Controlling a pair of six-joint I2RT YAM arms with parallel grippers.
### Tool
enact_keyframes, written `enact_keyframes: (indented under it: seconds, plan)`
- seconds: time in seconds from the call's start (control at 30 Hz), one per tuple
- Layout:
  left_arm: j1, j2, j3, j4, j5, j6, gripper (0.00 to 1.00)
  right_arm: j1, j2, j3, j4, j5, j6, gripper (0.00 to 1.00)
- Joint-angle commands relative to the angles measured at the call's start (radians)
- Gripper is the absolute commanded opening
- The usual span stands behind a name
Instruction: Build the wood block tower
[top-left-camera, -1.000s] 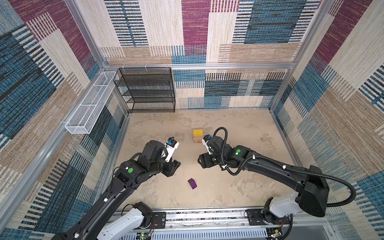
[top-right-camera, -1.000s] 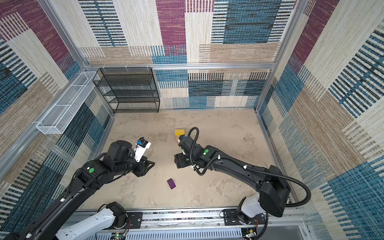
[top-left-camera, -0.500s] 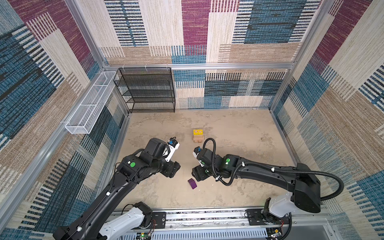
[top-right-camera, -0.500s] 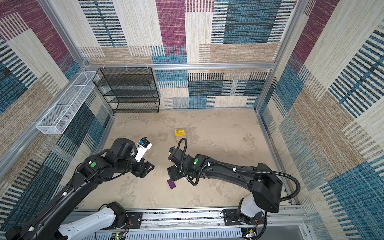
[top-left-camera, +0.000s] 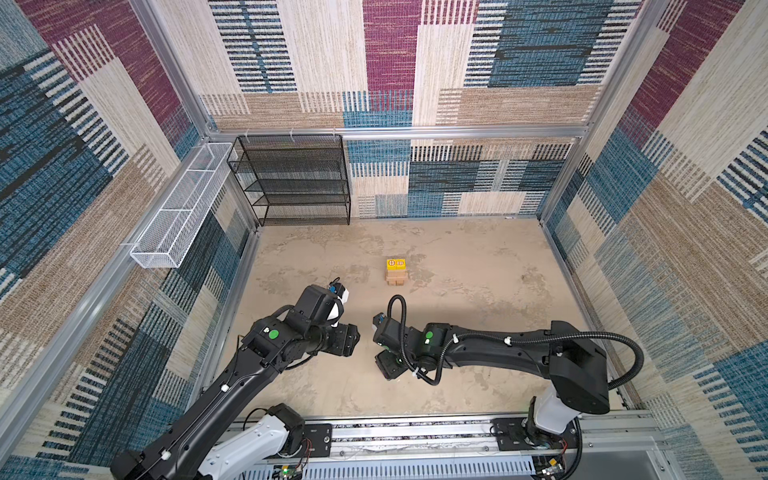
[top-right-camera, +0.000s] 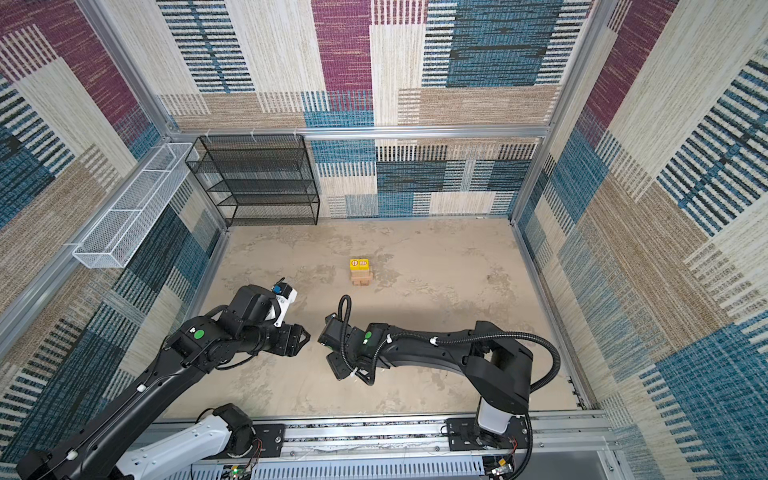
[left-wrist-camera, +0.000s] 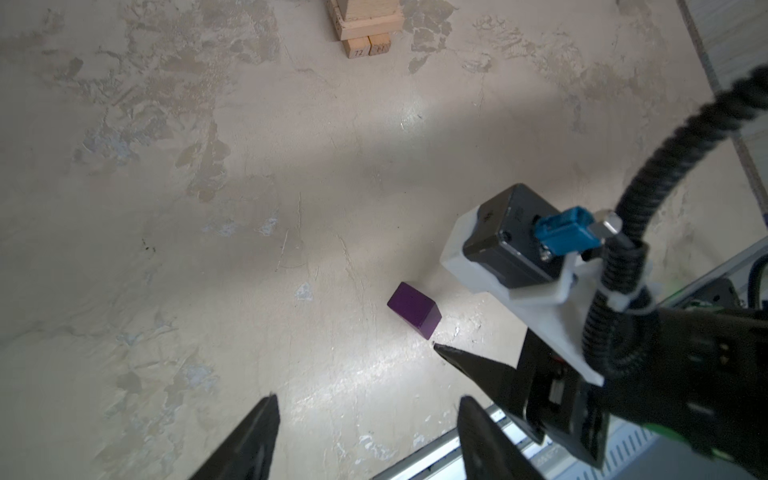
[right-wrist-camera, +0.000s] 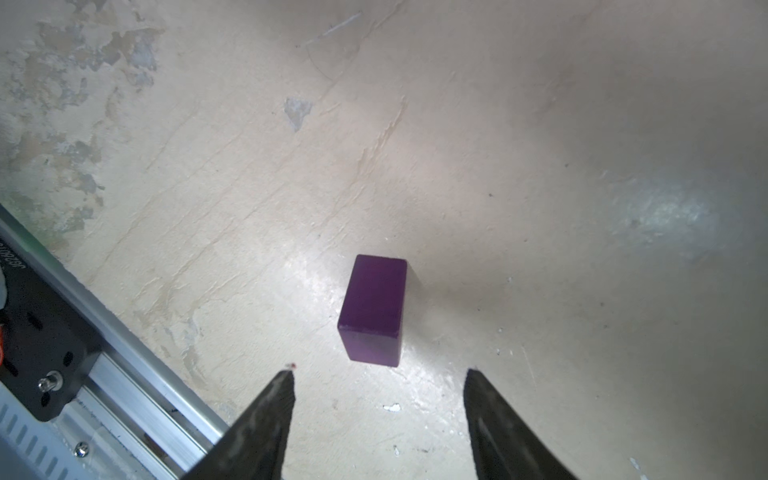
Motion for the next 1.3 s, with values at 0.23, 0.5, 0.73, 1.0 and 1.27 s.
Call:
enact_keyframes:
  seconds: [0.23,0.5,0.73,1.0,1.27]
  plan:
    - [0.008,-0.092,-0.209,0.298,-0.055,-0.266,0.64,0.018,0.043,-0.006,0.057,0.017,0.022,0.56]
    - [0.009,-0.062,-0.241,0.341,-0.057,-0.287,0.63,0.022,0.079,0.012,0.056,0.018,0.013,0.55]
    - [0.01,-0.038,-0.253,0.354,-0.055,-0.283,0.62,0.024,0.106,0.031,0.053,0.015,-0.005,0.49]
    - [0.01,-0.038,-0.259,0.357,-0.058,-0.281,0.6,0.024,0.126,0.042,0.04,0.024,-0.011,0.46]
    - [0.012,-0.039,-0.259,0.361,-0.062,-0.271,0.56,0.024,0.128,0.049,0.036,0.024,-0.017,0.43]
